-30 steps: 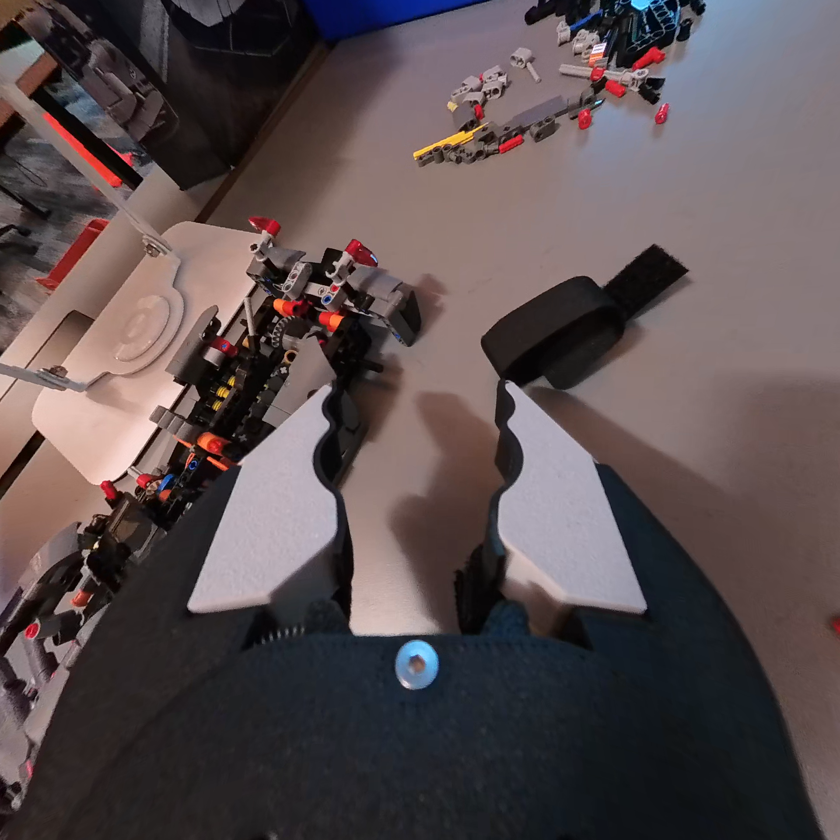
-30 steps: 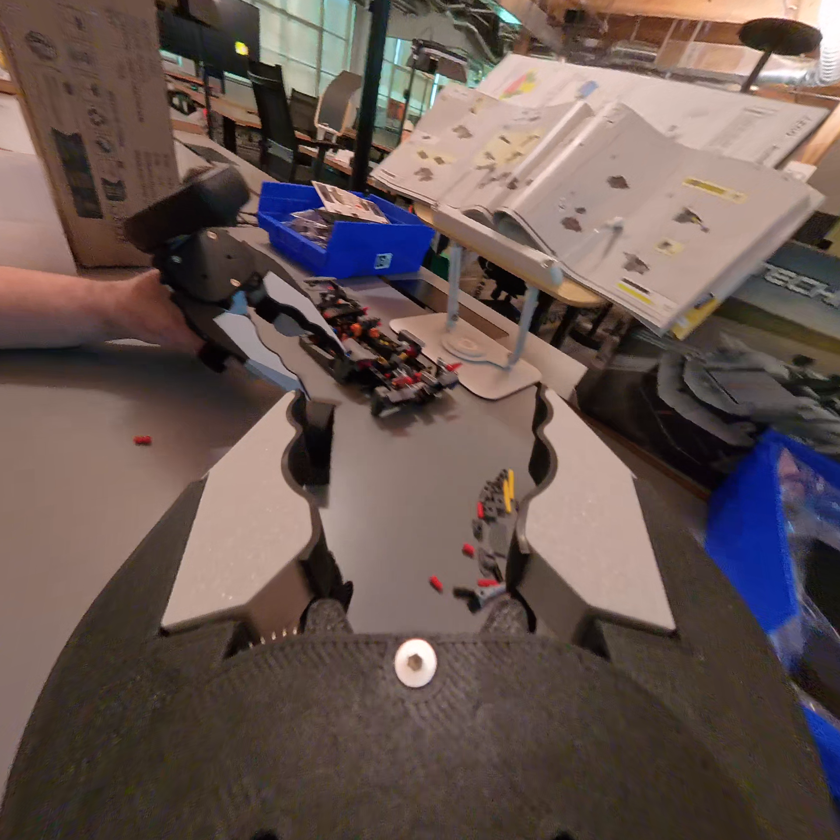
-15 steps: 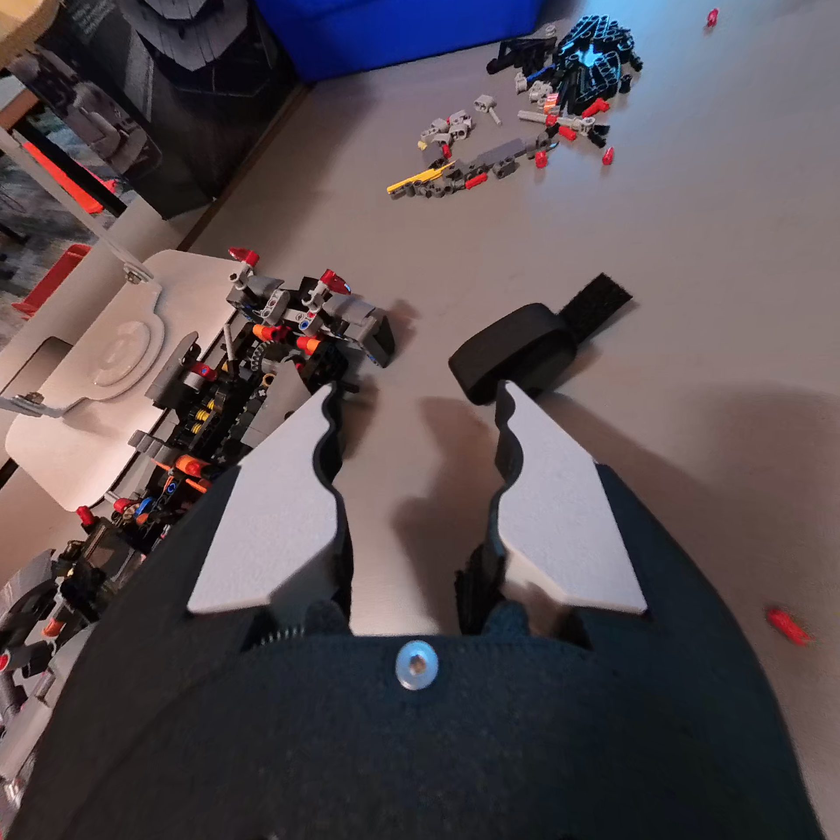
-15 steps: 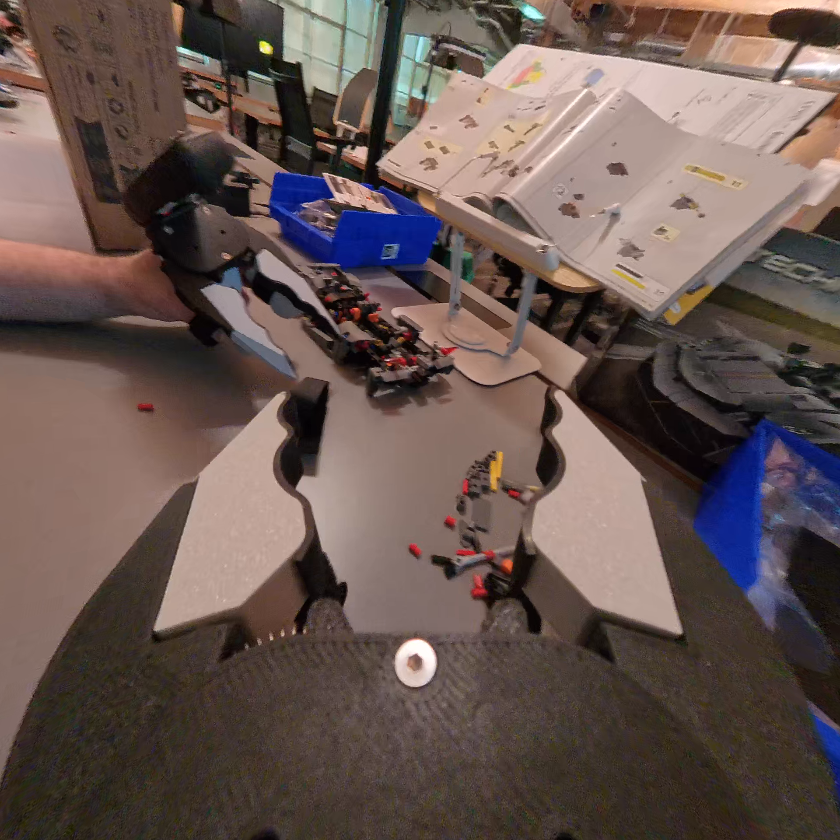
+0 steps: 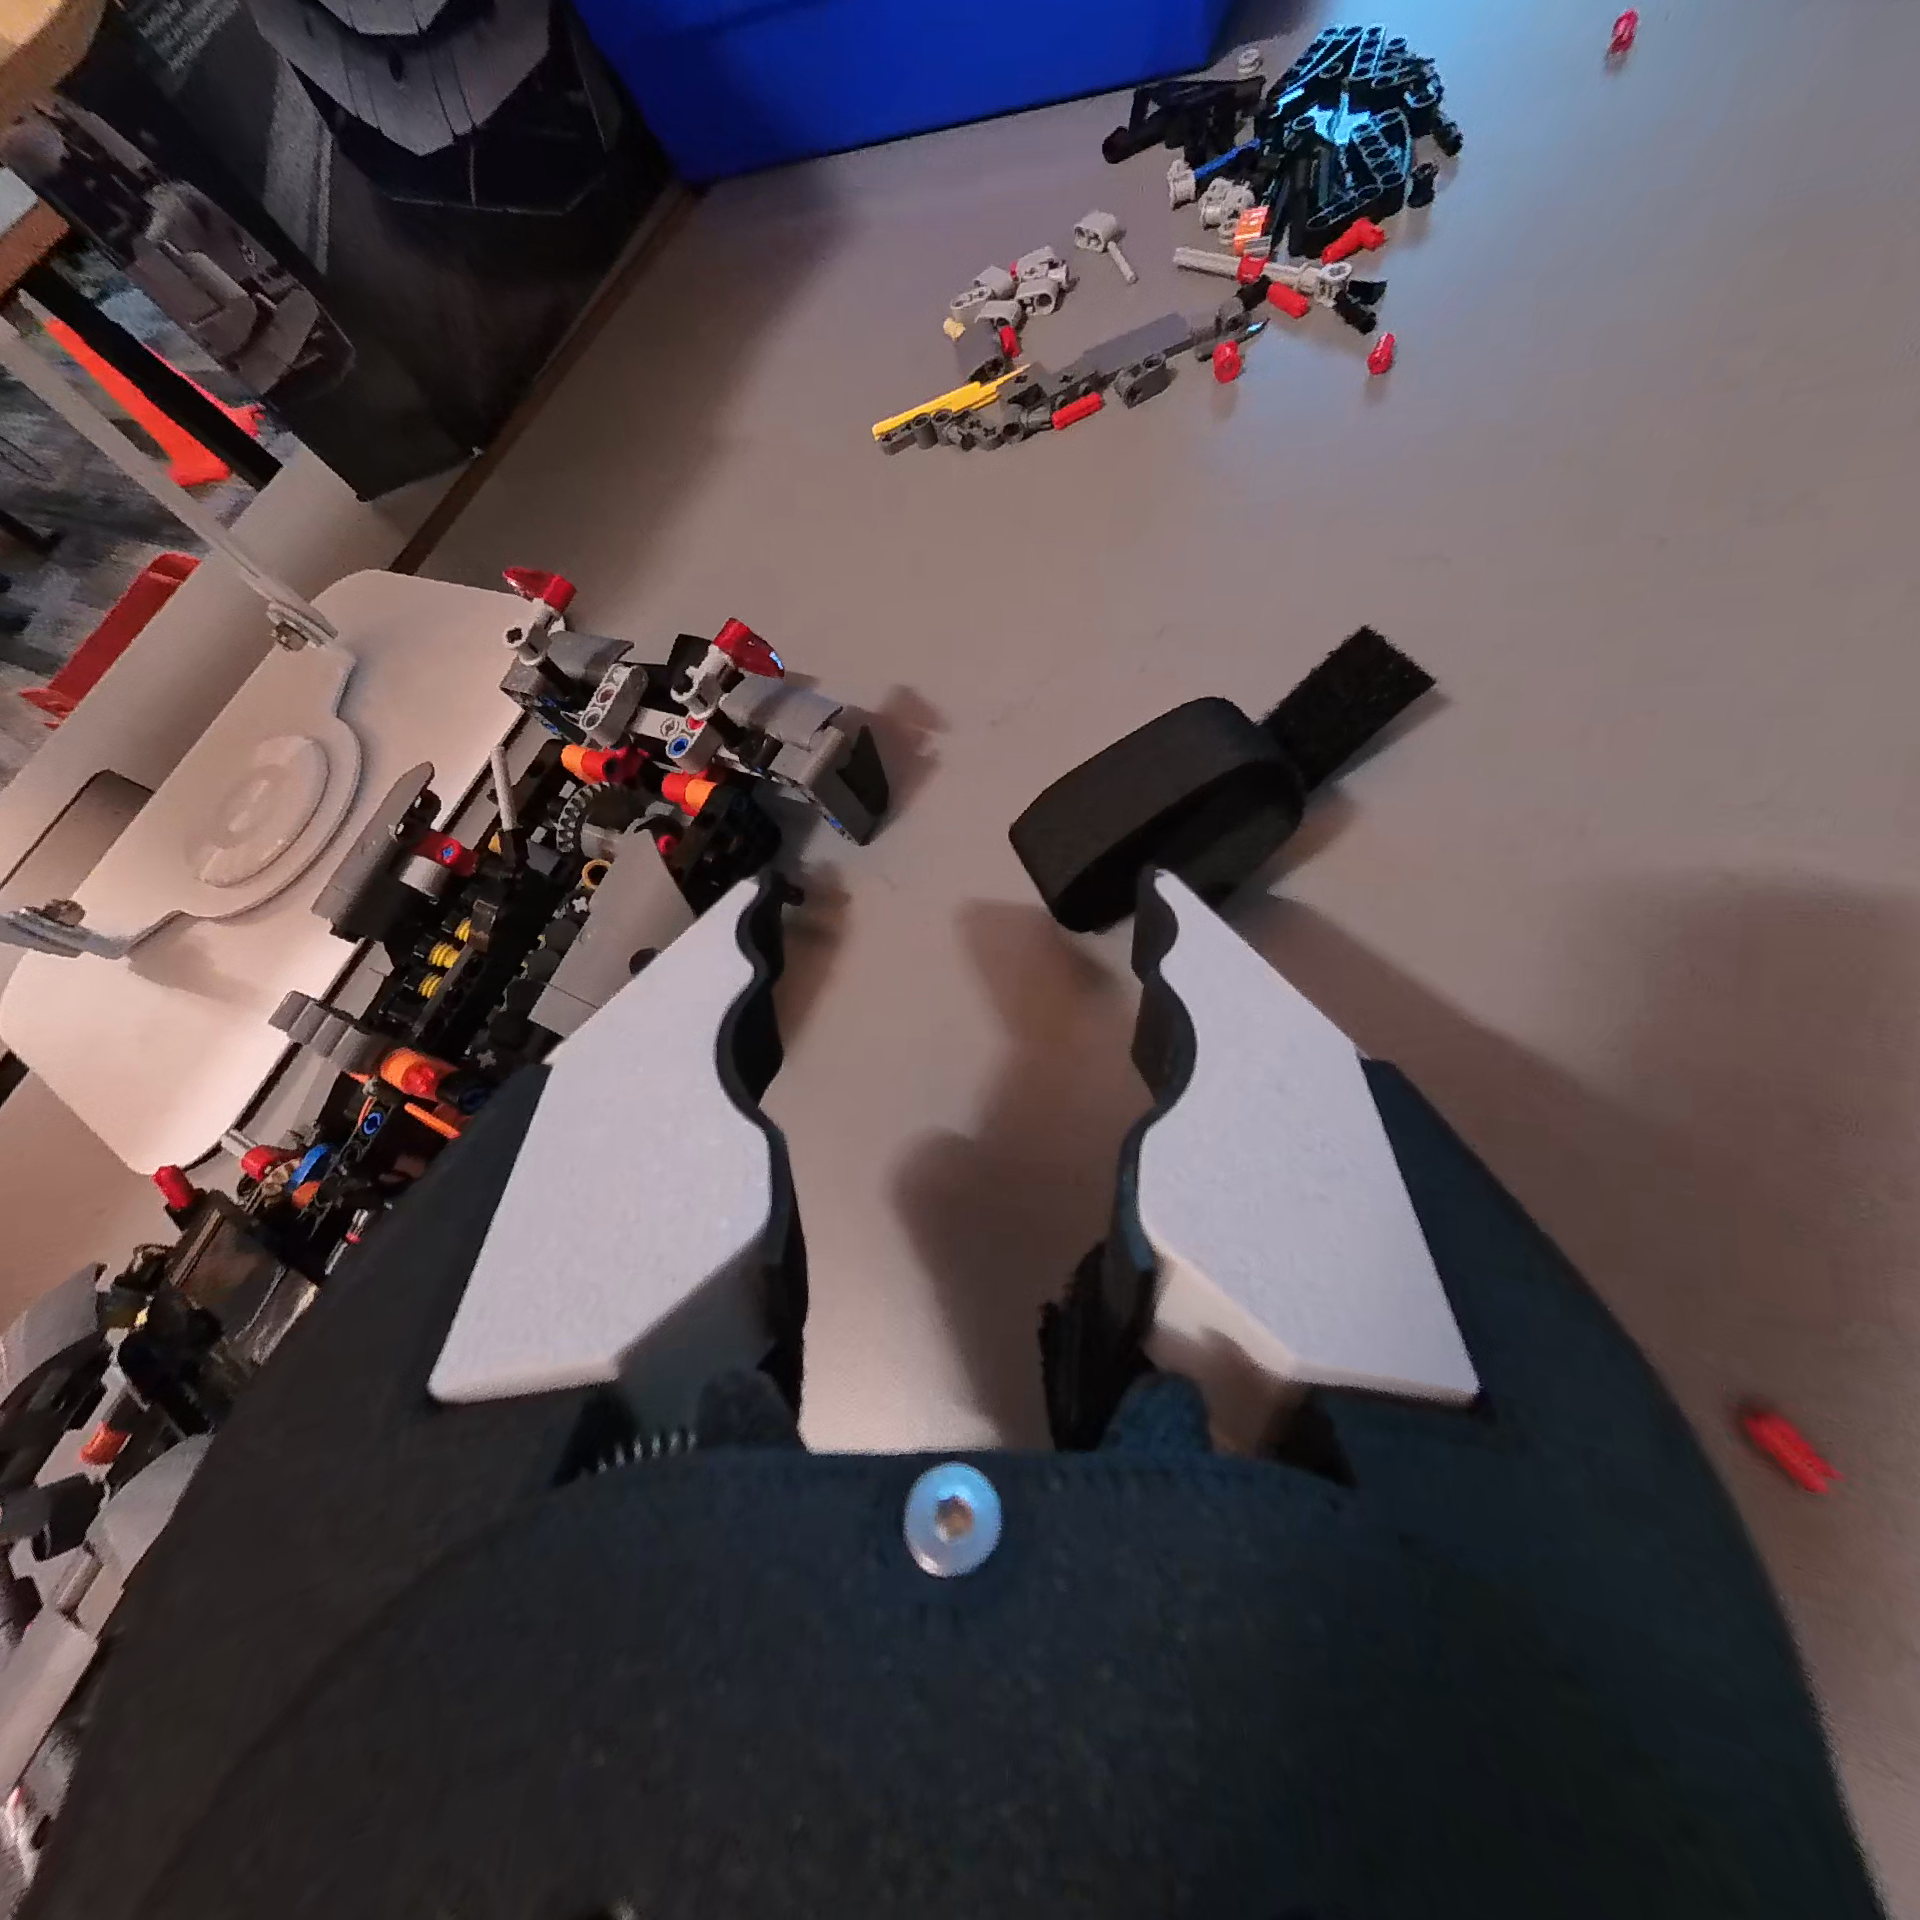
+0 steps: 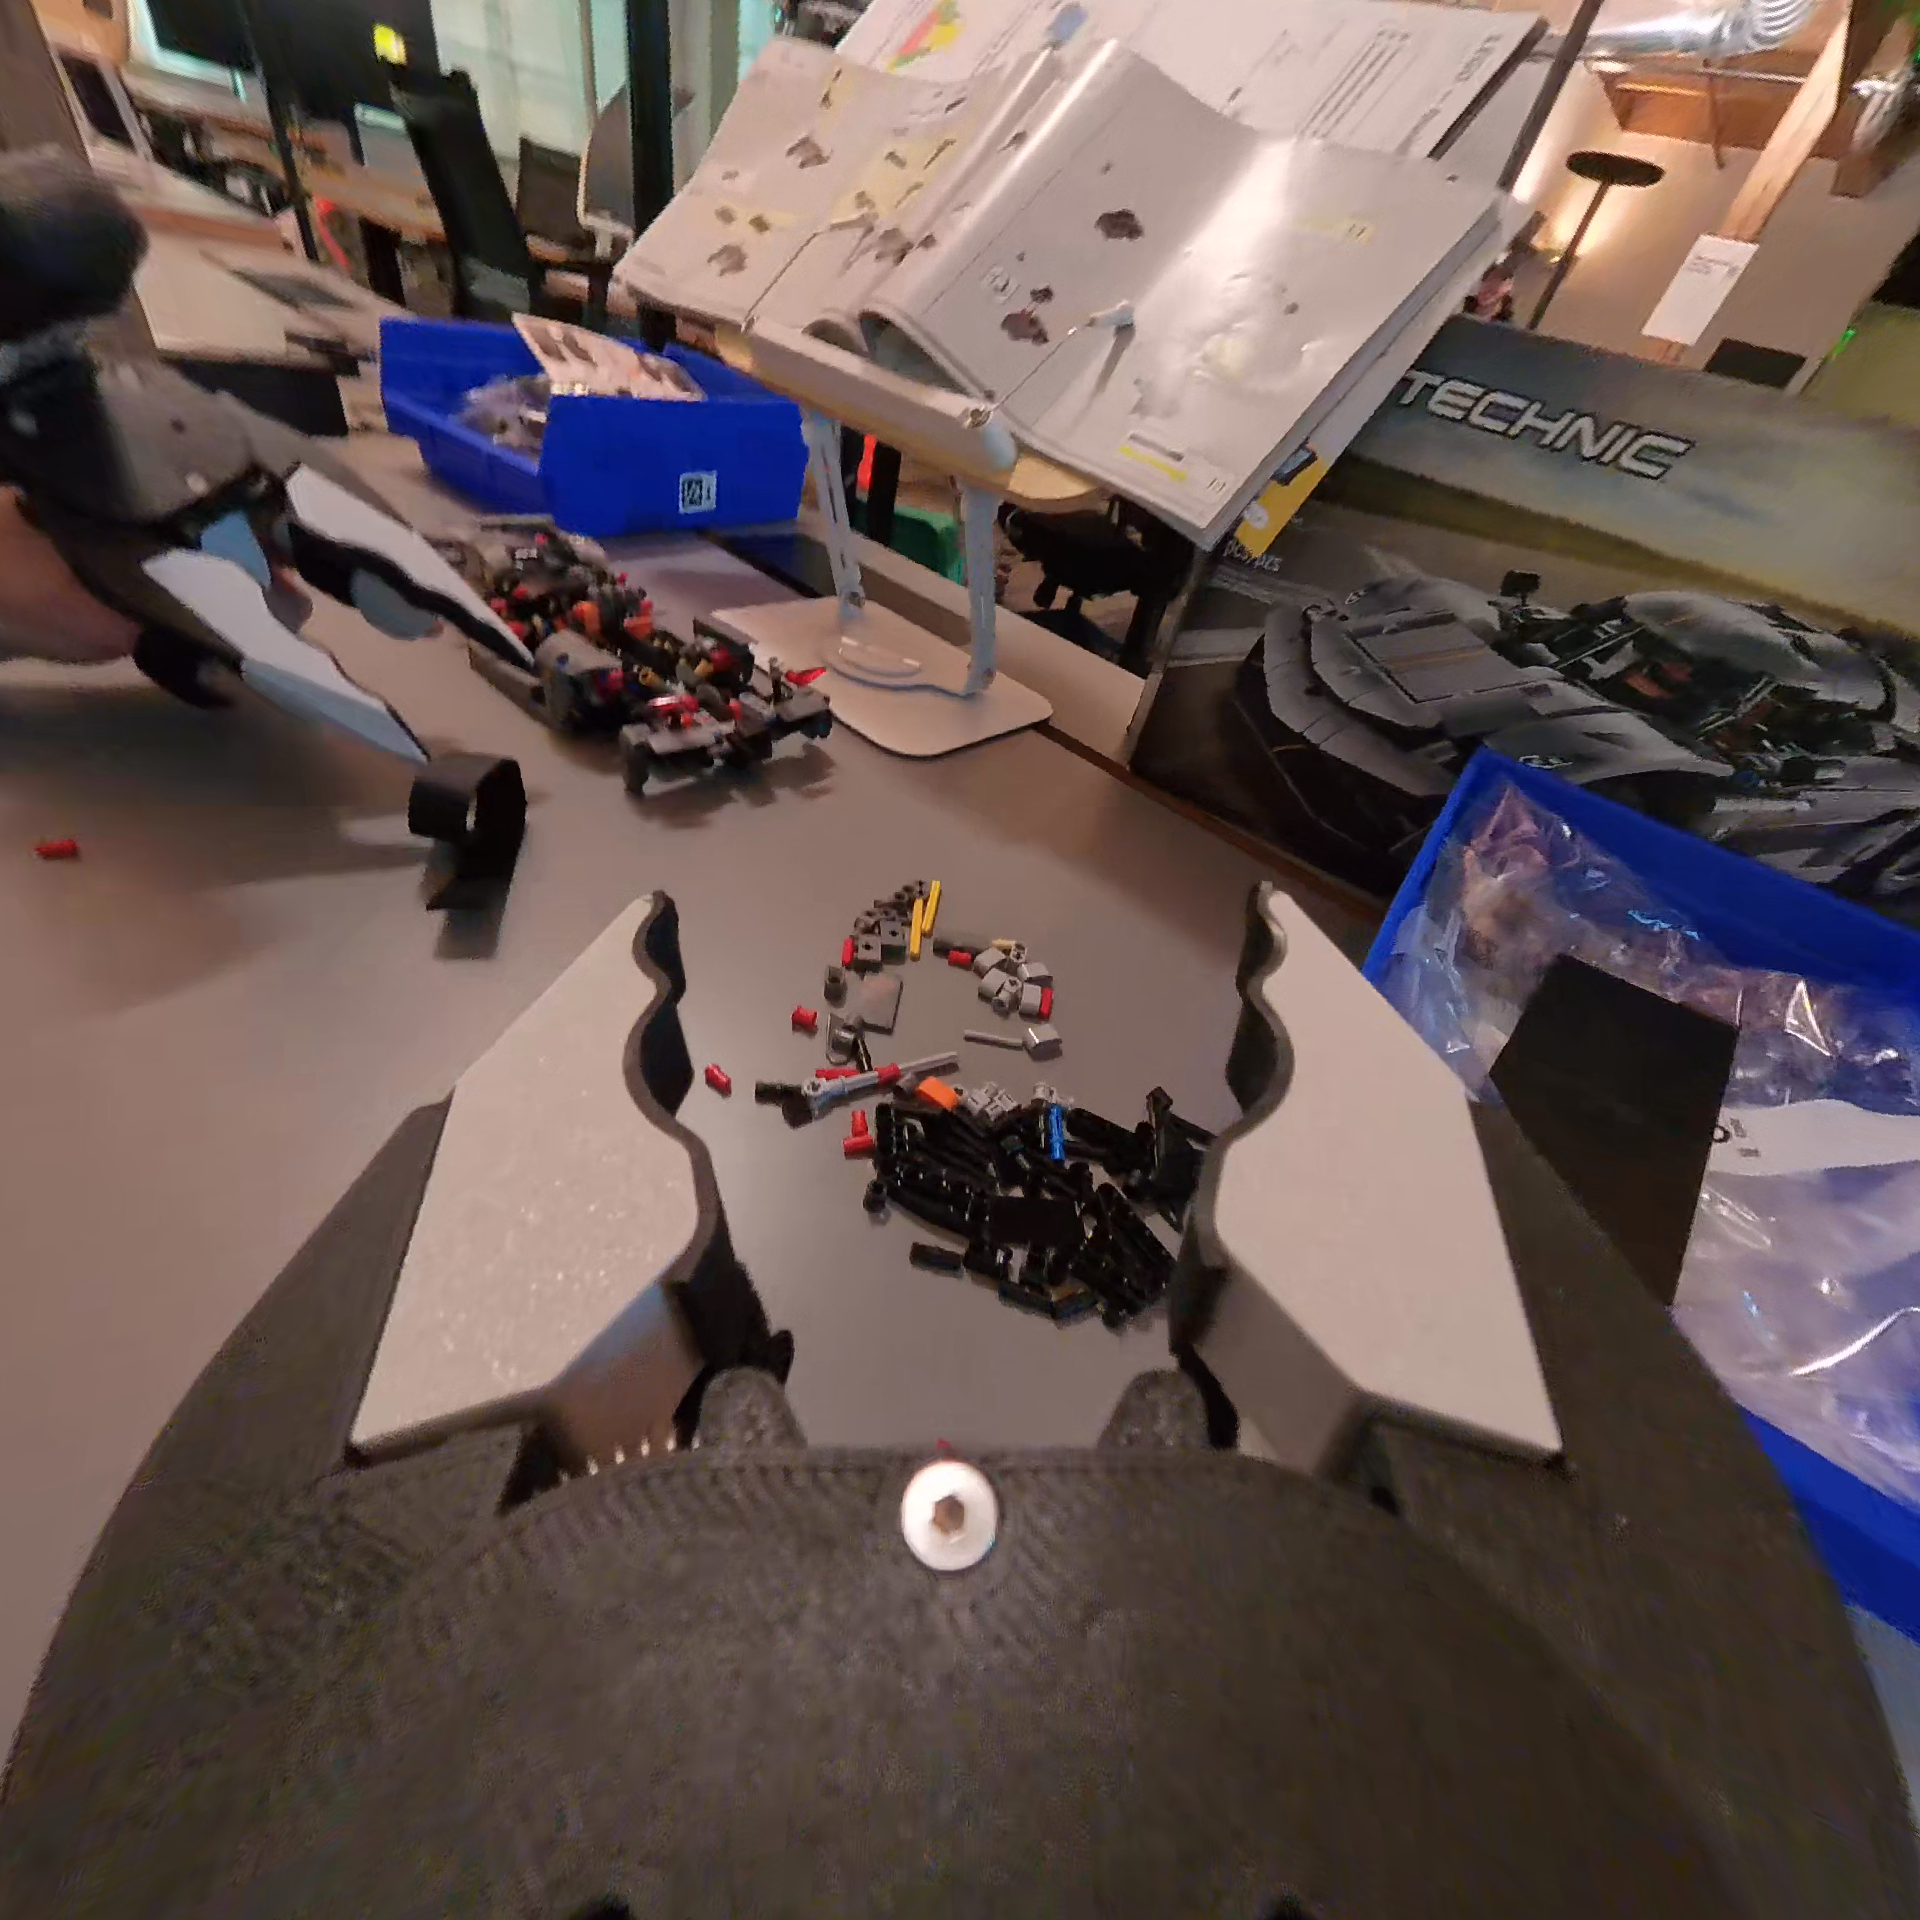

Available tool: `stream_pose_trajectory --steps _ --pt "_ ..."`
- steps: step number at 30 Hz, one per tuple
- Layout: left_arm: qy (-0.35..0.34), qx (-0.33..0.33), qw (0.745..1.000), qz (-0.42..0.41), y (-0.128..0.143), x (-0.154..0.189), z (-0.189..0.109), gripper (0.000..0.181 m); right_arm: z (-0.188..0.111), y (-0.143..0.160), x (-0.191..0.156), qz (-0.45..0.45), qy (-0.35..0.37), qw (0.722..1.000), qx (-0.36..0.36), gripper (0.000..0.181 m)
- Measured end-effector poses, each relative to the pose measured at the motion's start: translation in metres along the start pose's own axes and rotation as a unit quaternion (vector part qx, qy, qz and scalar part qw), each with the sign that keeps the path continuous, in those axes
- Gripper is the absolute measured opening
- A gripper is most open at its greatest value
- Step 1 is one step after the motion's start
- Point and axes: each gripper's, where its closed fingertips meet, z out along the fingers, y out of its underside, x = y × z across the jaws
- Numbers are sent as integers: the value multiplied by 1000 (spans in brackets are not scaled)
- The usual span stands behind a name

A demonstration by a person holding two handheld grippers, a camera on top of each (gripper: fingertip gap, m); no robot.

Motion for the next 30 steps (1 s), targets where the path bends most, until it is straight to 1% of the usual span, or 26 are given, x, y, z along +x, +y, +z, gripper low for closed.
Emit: stream_pose_trajectory --steps 3,7,11,13,17,22,24,28,30 --pt "-4 -7 1000 0 4 -2 2 67 -2 8 -1 -14 -10 1000 -12 106" --pt "-8 -12 1000 -6 7 -5 3 67 -13 11 14 -32 -9 999 -15 106" --pt "-18 -7 1000 -8 5 -7 3 67 -27 -13 42 -41 6 999 32 103" --pt "-20 -10 1000 -5 6 -7 3 67 -26 -16 50 -27 4 999 38 104" --pt "-17 -16 1000 -8 10 -7 6 66 -20 0 44 -18 -8 1000 19 108" --pt "-5 -11 1000 -5 7 -1 6 66 -23 2 34 -11 -12 1000 18 108" --pt "-6 -12 1000 1 6 0 6 67 -24 8 29 -9 -15 1000 6 109" --pt "-2 -9 1000 0 6 1 5 66 -35 21 21 -2 -16 1000 -6 109" --pt "1 -9 1000 -3 6 2 6 65 -40 17 16 7 -15 1000 1 108"
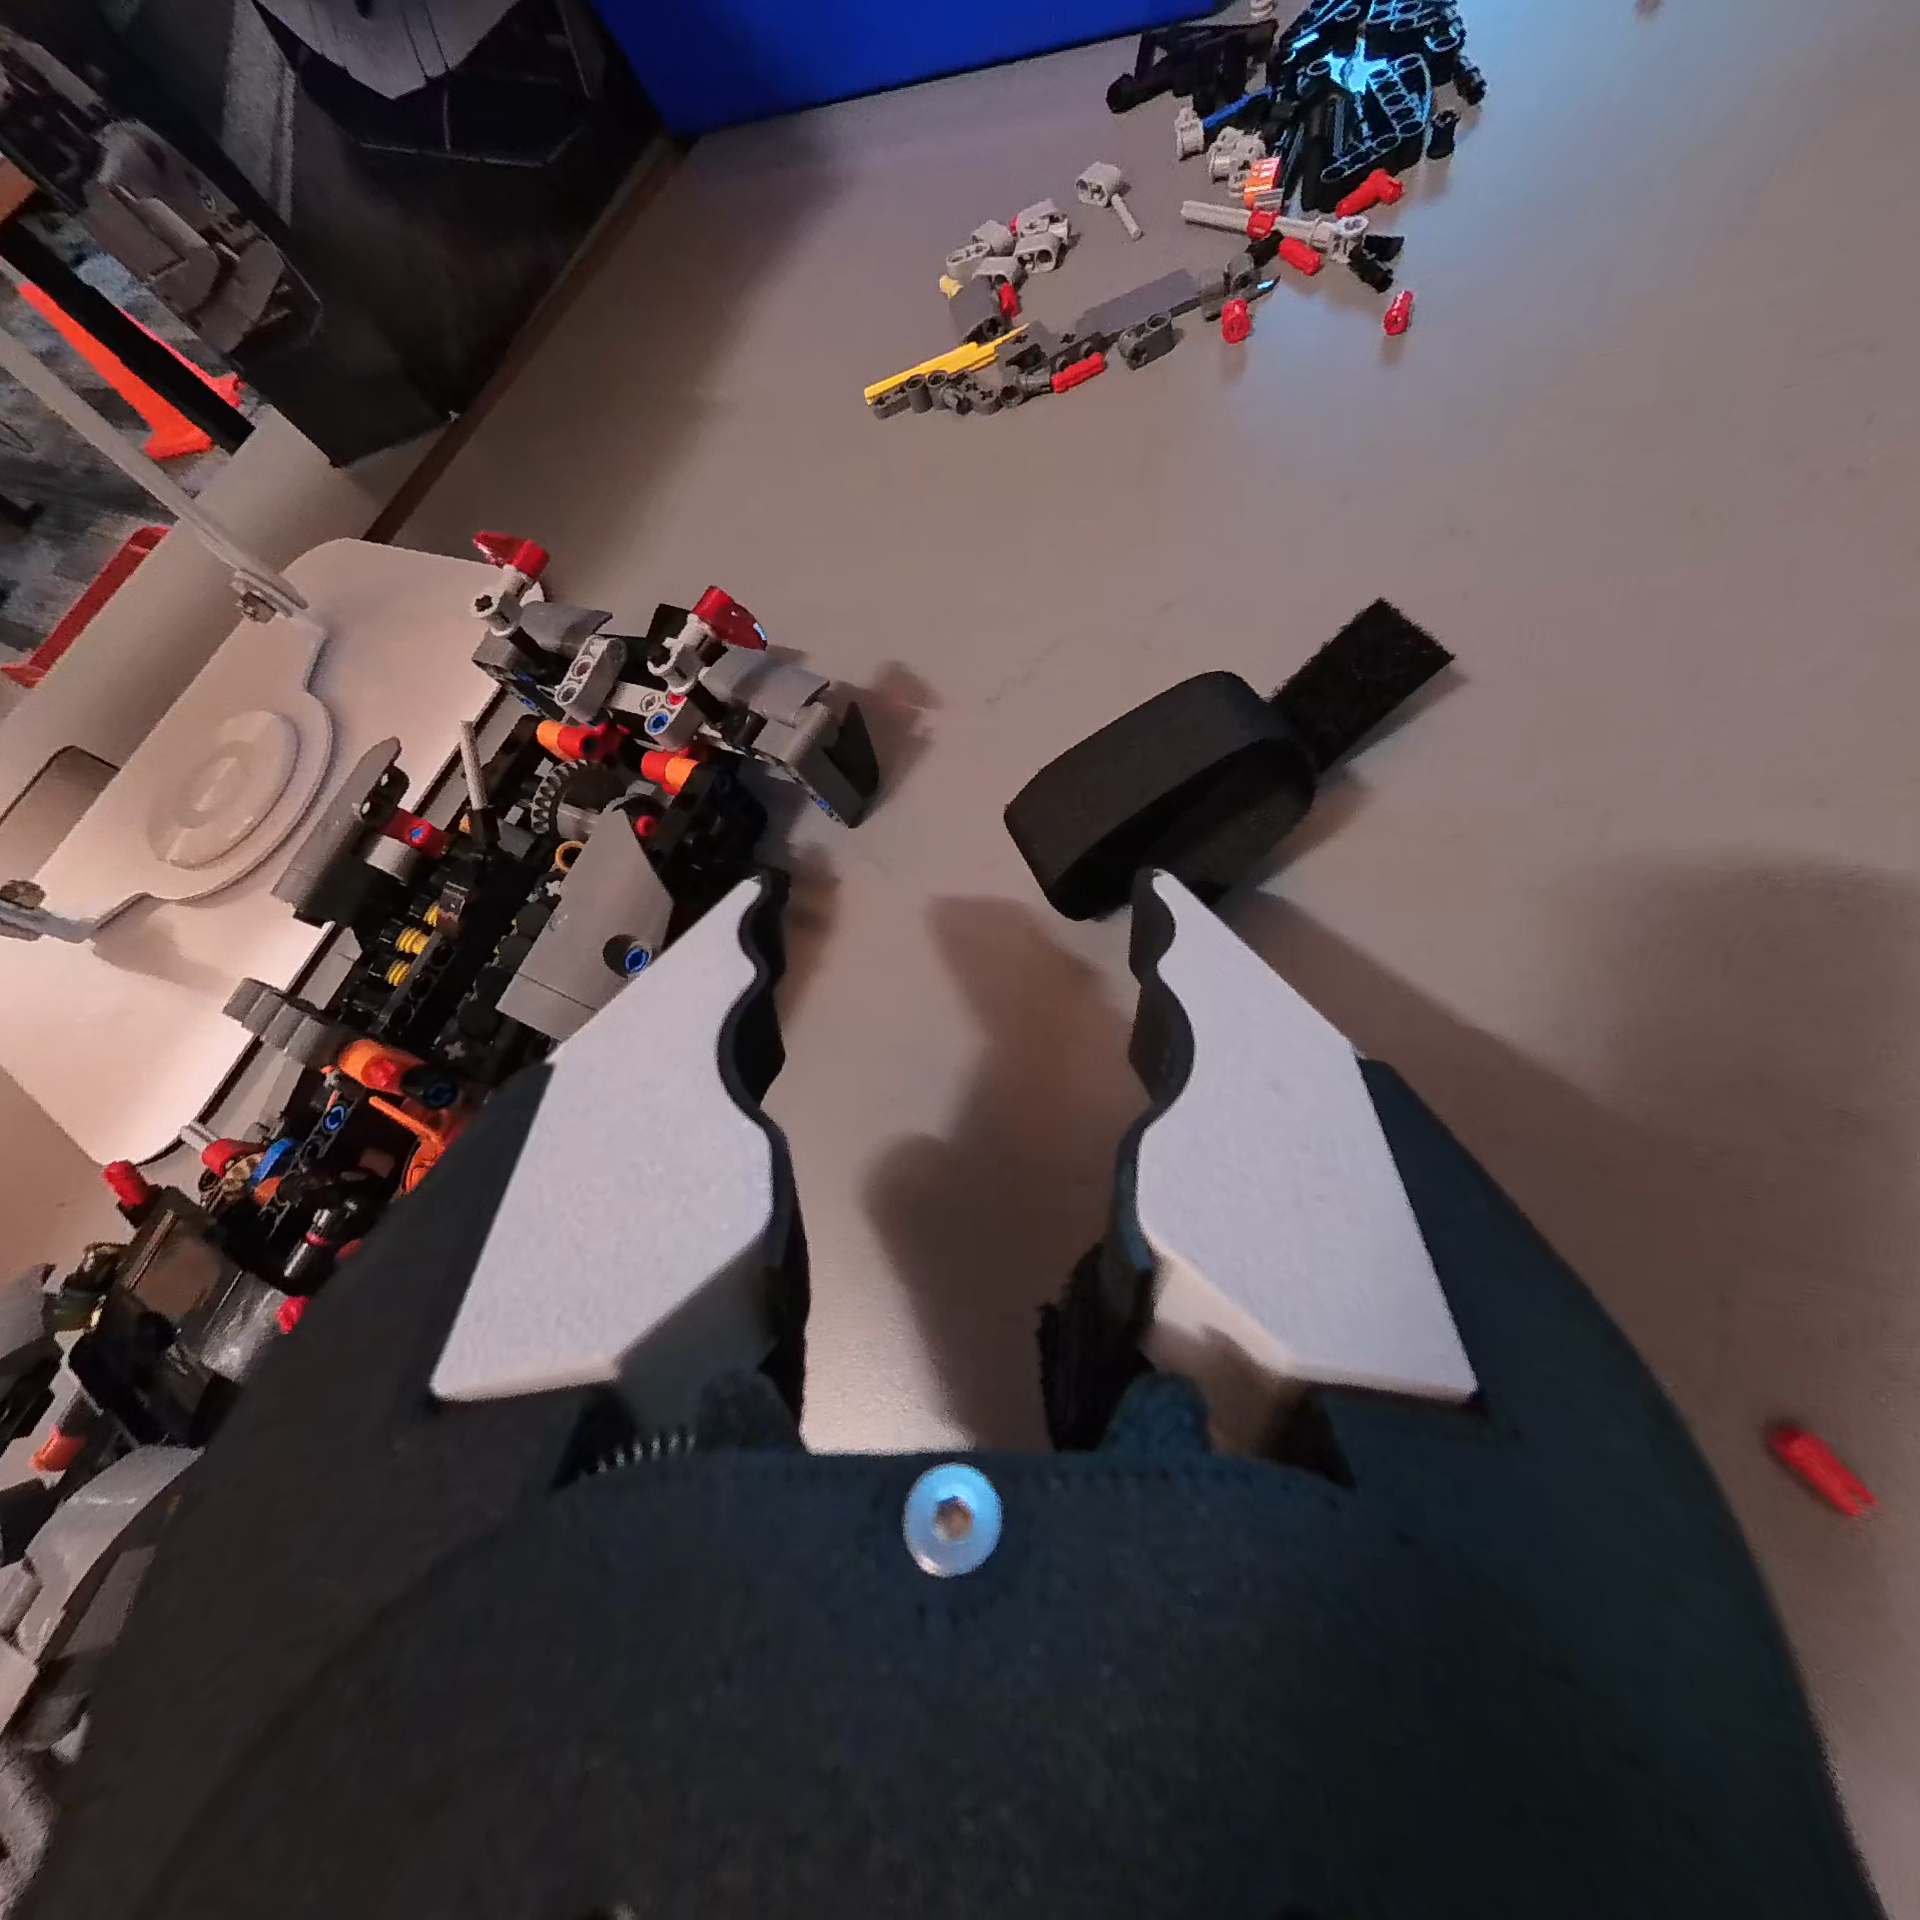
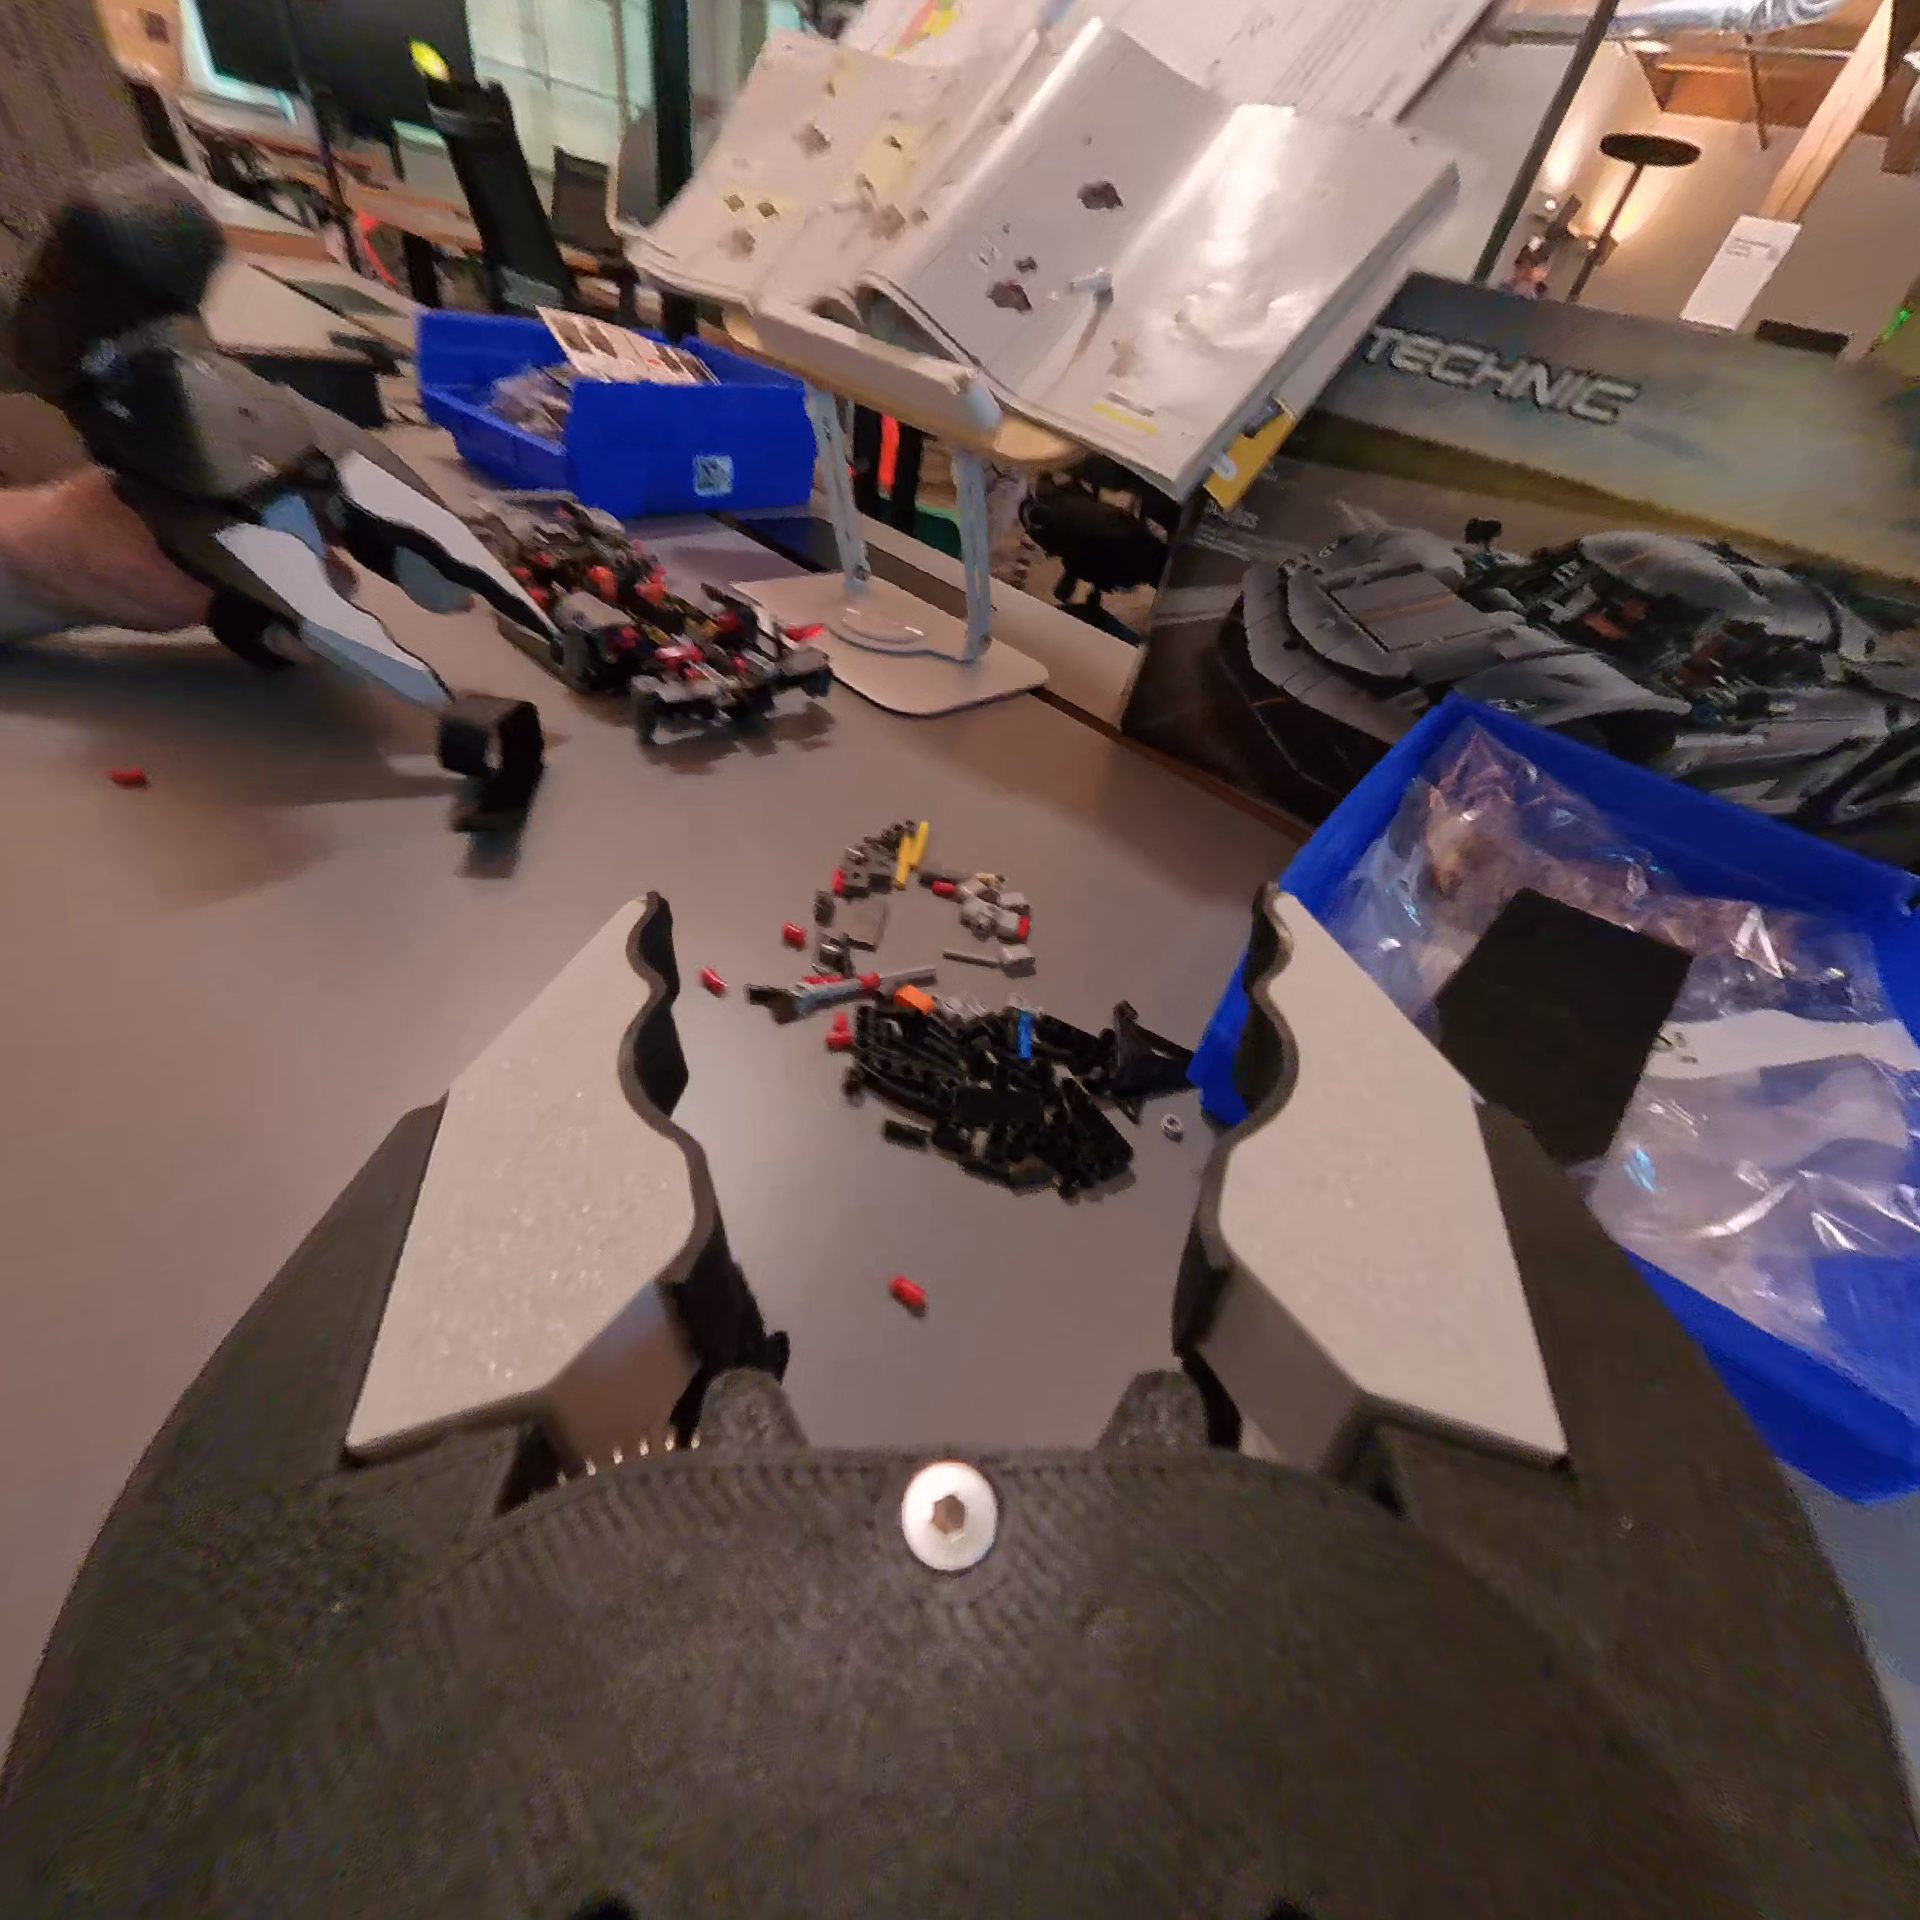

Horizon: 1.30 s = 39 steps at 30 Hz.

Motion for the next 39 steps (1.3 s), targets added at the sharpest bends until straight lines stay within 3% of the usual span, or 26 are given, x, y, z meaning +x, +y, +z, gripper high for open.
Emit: stream_pose_trajectory --steps 6,11,17,21,26,31,39 --pt "-4 0 1000 7 -2 0 0 66 -10 -22 -42 -38 -16 999 14 109" --pt "-5 6 1000 9 -5 0 -2 66 1 -29 -91 -35 -52 998 13 112" --pt "3 13 1000 12 -9 4 -3 67 14 -59 -144 -10 -86 995 48 112" --pt "12 19 1000 12 -13 9 -3 65 40 -71 -178 -4 -110 993 51 111" --pt "18 25 999 15 -17 13 -5 65 84 -60 -219 6 -141 990 8 116" --pt "22 25 999 15 -17 15 -4 66 109 -90 -255 5 -171 984 40 114" --pt "13 32 999 1 -18 7 -7 66 151 -110 -268 14 -178 982 58 113"
